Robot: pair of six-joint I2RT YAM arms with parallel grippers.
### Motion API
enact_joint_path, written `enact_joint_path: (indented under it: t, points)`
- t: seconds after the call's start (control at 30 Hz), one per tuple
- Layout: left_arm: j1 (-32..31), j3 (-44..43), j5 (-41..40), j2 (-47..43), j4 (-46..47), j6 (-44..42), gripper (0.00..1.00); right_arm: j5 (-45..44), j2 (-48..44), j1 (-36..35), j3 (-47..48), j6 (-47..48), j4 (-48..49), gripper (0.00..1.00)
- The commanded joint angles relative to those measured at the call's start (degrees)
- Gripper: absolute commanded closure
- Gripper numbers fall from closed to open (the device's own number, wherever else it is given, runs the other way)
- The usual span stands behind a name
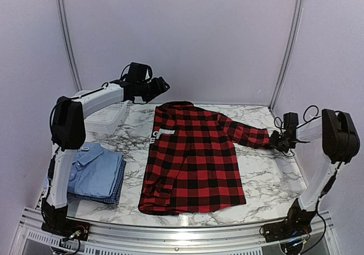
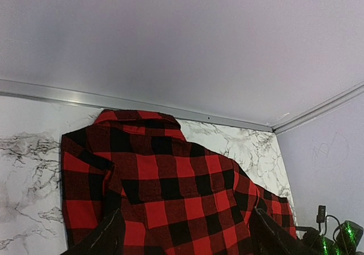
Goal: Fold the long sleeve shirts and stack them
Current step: Pick up the sleeve from the corner of the board.
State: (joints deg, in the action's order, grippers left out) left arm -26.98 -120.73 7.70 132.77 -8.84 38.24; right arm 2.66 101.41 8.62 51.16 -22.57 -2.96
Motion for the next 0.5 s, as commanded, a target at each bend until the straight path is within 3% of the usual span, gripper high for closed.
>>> enact_joint_path:
  t: [0.0, 0.1, 0.47]
  points:
    - [-0.42, 2.93, 0.79, -4.91, 1.01, 0.48, 0.23, 1.21, 2.06, -0.35, -0.34, -0.66, 0.54, 0.84]
    - [-0.59, 4.69, 1.16, -6.4, 1.19, 0.89, 0.23, 1.02, 1.51, -0.36, 0.31, -0.72, -0.27, 1.0]
    - [-1.41, 12.81, 3.03, -11.88, 2.37, 3.59, 0.23, -9.15, -7.84, 0.25, 9.94, 2.21, -8.93, 1.0]
